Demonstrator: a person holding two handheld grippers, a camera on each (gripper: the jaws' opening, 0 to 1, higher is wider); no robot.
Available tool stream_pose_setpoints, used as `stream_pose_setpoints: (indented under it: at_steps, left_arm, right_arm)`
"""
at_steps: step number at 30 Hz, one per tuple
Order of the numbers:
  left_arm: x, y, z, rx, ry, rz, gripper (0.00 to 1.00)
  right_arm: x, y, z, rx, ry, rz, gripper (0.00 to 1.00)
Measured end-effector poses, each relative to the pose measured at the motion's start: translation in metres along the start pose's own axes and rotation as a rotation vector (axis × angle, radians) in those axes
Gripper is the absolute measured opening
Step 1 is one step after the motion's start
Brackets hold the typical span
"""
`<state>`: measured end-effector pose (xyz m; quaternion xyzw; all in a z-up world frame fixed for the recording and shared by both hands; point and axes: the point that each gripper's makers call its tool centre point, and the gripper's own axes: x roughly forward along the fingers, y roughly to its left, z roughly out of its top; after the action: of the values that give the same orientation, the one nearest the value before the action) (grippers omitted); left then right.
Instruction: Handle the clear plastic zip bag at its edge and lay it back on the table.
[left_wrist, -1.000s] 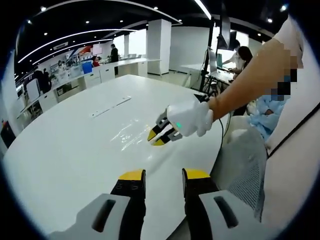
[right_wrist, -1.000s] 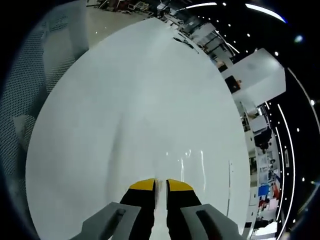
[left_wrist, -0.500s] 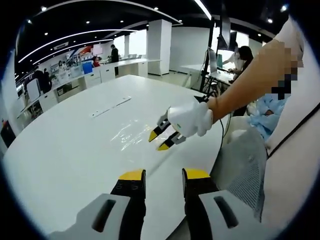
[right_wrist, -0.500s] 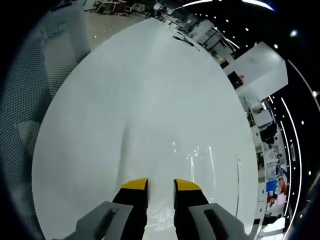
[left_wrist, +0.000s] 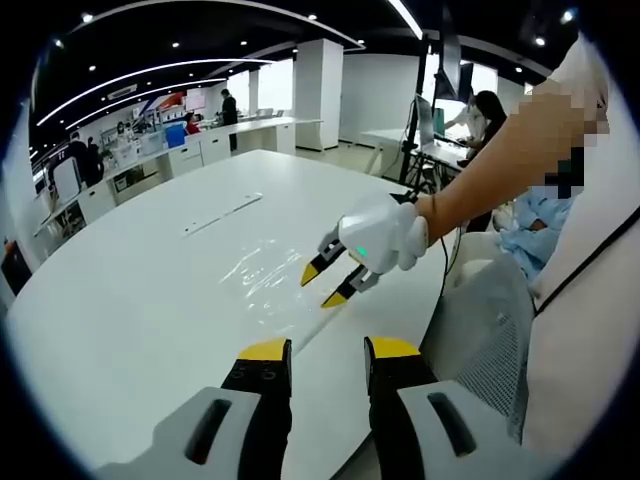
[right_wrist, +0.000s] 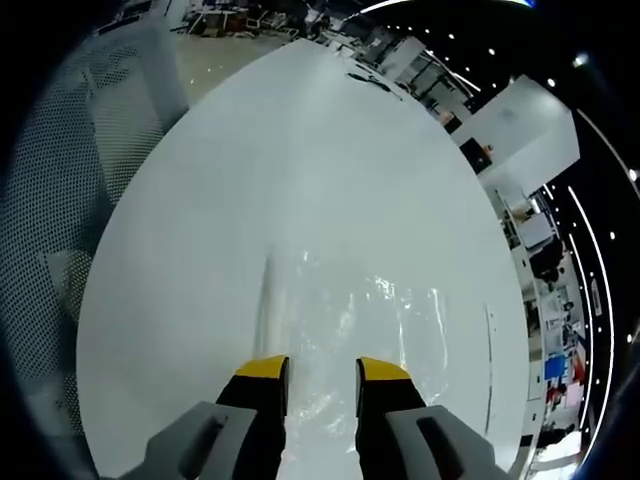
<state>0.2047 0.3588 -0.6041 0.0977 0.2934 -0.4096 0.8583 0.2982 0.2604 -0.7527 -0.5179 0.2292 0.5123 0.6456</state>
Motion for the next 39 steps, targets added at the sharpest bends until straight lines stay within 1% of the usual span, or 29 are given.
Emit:
stream_pose_setpoints:
  at_steps: [4, 6, 8, 13, 17, 22, 32, 34, 36, 38, 39]
  left_arm:
    - [0.001, 0.0, 0.0, 0.0, -0.001, 0.0, 0.27]
    - [0.001, 0.0, 0.0, 0.001, -0.001, 0.0, 0.27]
    - [0.001, -0.001, 0.0, 0.001, -0.001, 0.0, 0.27]
    - [0.001, -0.001, -0.002, -0.003, 0.0, 0.001, 0.28]
    - [0.001, -0.002, -0.004, -0.013, 0.0, 0.002, 0.29]
    - [0.001, -0.003, -0.009, -0.021, 0.004, 0.005, 0.3]
    - [0.001, -0.004, -0.012, -0.037, -0.006, 0.02, 0.32]
    - [0.001, -0.005, -0.013, -0.04, -0.008, 0.023, 0.34]
    - [0.001, -0.006, -0.014, -0.042, -0.008, 0.024, 0.35]
    - [0.001, -0.006, -0.015, -0.044, -0.016, 0.027, 0.37]
    - [0.001, -0.006, -0.016, -0.048, -0.017, 0.029, 0.38]
  right_arm:
    - [0.0, 0.003, -0.001, 0.015, -0.006, 0.013, 0.27]
    - [-0.001, 0.006, 0.001, 0.062, -0.028, 0.031, 0.28]
    - [-0.003, 0.005, 0.0, 0.06, -0.028, 0.029, 0.29]
    - [-0.01, 0.009, 0.001, 0.111, -0.061, 0.04, 0.33]
    - [-0.015, 0.01, 0.001, 0.153, -0.085, 0.032, 0.36]
    - [-0.025, 0.011, 0.001, 0.234, -0.133, 0.013, 0.4]
    - [-0.046, 0.015, -0.006, 0.35, -0.171, -0.031, 0.44]
    - [-0.05, 0.015, -0.009, 0.367, -0.175, -0.039, 0.45]
    - [-0.055, 0.016, -0.011, 0.419, -0.189, -0.053, 0.46]
    - [-0.06, 0.018, -0.013, 0.422, -0.187, -0.059, 0.48]
    - [-0.062, 0.019, -0.014, 0.436, -0.198, -0.064, 0.48]
